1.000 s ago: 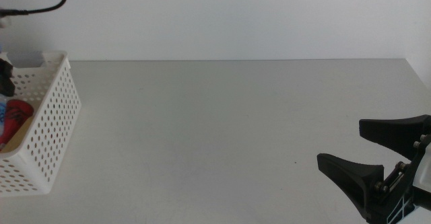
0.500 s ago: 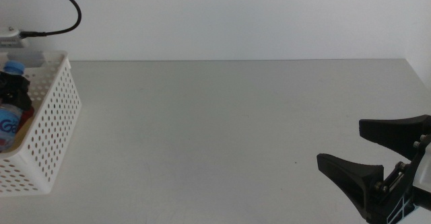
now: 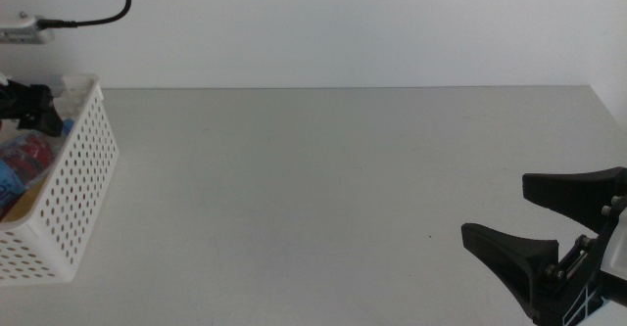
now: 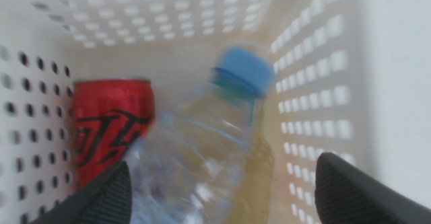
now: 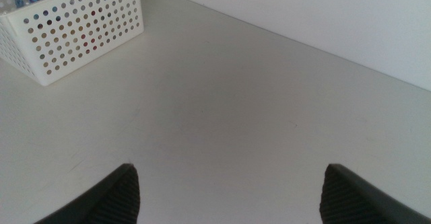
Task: Use arms to grab the bottles and put them into the dustbin to the left of the table.
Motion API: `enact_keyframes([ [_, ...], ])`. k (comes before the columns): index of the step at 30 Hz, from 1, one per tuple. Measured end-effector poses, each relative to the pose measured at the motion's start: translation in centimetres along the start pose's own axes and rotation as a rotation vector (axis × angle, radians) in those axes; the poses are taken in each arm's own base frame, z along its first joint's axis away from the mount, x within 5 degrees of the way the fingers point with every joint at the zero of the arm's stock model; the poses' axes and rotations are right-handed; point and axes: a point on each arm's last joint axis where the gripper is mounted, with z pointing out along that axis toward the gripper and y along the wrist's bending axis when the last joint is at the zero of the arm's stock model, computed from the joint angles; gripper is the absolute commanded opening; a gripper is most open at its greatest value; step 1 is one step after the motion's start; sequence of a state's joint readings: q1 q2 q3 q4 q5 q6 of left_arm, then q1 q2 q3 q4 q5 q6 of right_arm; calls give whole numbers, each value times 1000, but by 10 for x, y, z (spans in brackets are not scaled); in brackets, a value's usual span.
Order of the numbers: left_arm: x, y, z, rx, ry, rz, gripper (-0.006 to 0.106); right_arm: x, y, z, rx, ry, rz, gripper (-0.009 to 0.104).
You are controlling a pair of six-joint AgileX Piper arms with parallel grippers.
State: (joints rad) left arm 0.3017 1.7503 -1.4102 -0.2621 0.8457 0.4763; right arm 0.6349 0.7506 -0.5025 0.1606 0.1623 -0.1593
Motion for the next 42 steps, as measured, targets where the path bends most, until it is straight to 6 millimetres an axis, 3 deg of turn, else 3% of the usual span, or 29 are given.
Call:
enact_keyframes([
  [5, -3, -13, -54, -42, -113, 45, 92, 0, 0, 0, 0, 0, 0, 70],
  [11, 12, -54, -123, -110, -340, 108, 92, 0, 0, 0, 0, 0, 0, 70],
  [16, 50, -77, -158, -107, -514, 42, 92, 0, 0, 0, 0, 0, 0, 70],
  [24, 131, -98, -215, -128, -732, 33, 92, 0, 0, 0, 0, 0, 0, 70],
  [29, 190, -109, -233, -159, -897, 43, 92, 0, 0, 0, 0, 0, 0, 70],
  [32, 212, -113, -233, -165, -946, 52, 92, 0, 0, 0, 0, 0, 0, 70],
  [42, 219, -122, -213, -23, -1017, 178, 92, 0, 0, 0, 0, 0, 0, 70],
])
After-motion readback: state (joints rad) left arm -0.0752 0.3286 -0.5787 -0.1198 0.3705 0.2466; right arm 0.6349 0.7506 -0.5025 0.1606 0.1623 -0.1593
